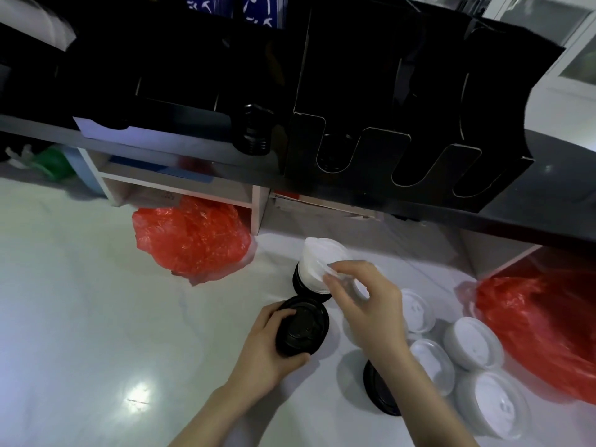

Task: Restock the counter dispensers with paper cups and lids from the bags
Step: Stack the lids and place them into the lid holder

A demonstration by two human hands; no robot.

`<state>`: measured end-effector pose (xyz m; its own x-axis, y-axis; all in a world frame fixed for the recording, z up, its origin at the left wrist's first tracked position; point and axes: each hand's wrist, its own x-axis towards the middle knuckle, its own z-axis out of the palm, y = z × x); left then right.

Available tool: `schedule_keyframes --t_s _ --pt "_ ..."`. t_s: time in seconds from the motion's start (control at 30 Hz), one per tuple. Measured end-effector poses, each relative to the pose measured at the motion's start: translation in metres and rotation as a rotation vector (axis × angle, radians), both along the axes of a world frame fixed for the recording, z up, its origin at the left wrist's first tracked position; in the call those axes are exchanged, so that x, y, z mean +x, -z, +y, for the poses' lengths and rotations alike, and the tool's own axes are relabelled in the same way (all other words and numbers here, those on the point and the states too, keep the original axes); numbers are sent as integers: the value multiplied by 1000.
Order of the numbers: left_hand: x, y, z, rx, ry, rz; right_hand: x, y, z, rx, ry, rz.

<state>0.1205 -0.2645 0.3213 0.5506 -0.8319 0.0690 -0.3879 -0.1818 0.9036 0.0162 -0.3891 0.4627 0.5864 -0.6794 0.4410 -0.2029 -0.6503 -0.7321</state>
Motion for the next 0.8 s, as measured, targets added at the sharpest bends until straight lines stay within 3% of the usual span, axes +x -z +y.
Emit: schedule_keyframes --t_s 0.13,0.27,0.4,0.57,0.63,0.8 --pt "0 -2 -2 55 -23 -21 13 34 -30 -340 3 159" --pt "-1 0 -3 87 30 -65 15 56 -36 -309 -66 421" --pt "-1 6 -5 91 35 -148 15 62 -38 -309 -114 511" --pt "8 -15 2 85 -90 118 8 48 -30 -231 -86 323" --pt "14 -30 12 34 -172 309 0 41 -19 -188 -84 237" --pt "28 -61 26 -114 -123 739 -2 28 6 49 -380 342"
